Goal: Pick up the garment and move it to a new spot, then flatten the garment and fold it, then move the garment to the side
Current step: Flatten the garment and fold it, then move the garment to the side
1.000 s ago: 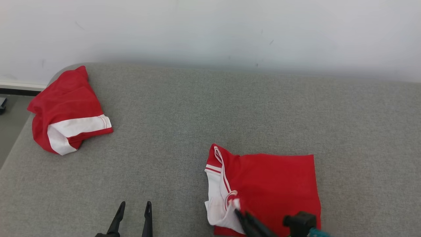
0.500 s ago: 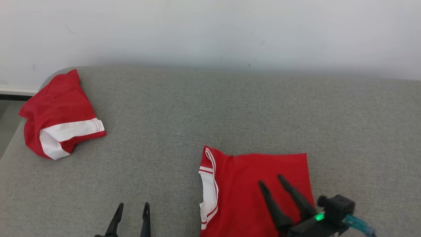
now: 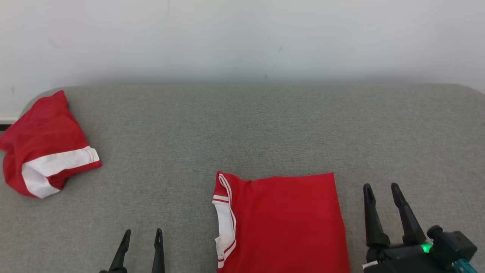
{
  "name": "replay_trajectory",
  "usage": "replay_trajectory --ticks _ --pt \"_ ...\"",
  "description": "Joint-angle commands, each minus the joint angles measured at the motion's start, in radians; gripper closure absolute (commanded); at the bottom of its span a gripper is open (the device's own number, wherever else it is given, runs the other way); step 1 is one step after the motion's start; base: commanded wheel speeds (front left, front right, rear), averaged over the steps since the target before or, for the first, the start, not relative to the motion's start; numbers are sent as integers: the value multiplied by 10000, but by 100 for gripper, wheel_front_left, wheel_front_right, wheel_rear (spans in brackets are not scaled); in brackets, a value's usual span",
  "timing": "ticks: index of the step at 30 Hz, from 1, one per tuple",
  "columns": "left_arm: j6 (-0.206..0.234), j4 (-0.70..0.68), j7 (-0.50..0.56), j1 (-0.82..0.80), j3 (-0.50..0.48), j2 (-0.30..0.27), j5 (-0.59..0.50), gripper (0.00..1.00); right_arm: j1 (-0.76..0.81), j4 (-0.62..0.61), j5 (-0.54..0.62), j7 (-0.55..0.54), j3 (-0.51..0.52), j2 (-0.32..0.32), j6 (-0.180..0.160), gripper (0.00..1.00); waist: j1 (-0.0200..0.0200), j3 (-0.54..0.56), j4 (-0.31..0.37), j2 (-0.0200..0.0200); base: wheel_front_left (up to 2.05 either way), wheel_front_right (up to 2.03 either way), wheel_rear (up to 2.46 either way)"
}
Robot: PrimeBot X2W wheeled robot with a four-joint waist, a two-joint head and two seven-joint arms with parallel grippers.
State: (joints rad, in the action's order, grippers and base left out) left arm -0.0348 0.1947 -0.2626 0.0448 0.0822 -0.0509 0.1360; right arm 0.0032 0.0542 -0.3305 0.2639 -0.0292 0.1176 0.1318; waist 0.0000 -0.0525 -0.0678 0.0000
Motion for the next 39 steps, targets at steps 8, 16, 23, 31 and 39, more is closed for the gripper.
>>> replay_trajectory --ticks 8,16,23,31,39 --pt "135 -369 -32 402 -175 11 -230 0 830 -54 527 3 620 -397 -25 0 0 320 402 0 0 0 0" --pt "255 -551 -32 615 -215 11 -474 0 1194 176 827 2 841 -580 -25 0 0 437 534 0 0 0 0" --pt "195 -515 -32 740 -288 11 -725 0 1225 456 1091 2 754 -659 -25 0 0 506 474 0 0 0 0" --pt "142 -441 -32 758 -216 11 -753 0 1056 800 1401 4 384 -684 -25 0 0 511 352 0 0 0 0" --pt "185 -368 -32 782 -171 11 -733 0 1050 903 1526 2 214 -685 -25 0 0 502 282 0 0 0 0"
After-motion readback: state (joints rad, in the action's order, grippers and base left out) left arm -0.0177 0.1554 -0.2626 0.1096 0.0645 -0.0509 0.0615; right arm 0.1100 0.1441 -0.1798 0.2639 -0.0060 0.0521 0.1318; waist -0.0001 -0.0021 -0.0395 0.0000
